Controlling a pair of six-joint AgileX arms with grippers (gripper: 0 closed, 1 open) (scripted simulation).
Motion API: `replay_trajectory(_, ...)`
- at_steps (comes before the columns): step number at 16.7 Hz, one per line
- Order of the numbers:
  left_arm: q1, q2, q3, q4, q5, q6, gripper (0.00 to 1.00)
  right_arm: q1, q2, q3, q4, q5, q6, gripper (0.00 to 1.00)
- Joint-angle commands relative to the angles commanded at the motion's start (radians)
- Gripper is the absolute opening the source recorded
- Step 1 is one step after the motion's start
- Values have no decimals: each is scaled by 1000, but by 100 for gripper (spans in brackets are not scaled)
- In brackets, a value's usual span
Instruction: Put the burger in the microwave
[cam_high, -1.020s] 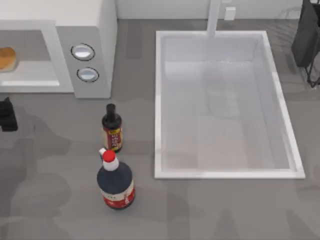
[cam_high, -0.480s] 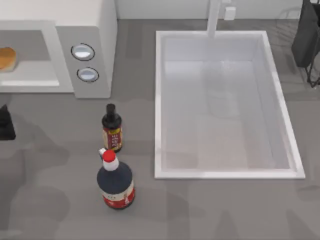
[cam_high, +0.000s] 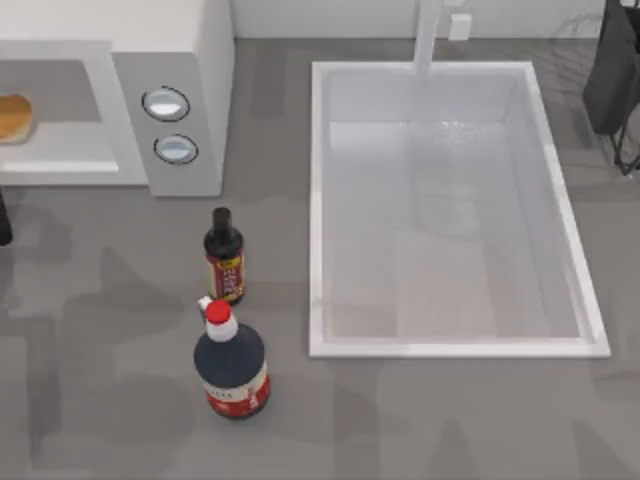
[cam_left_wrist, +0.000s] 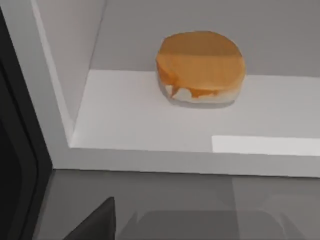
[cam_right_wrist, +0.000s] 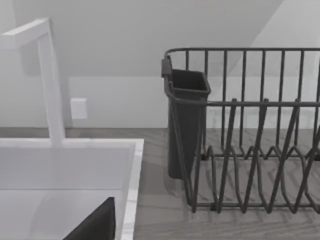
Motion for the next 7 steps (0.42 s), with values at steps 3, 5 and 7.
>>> replay_trajectory(3,0,-122,40,-159,-2,-1,100,0,0,0,0,0,0,100)
replay_trajectory(5,1,-173,61,-212,-2,-1,100,0,0,0,0,0,0,100)
replay_trajectory(7,1,-185,66,-225,-2,-1,100,0,0,0,0,0,0,100)
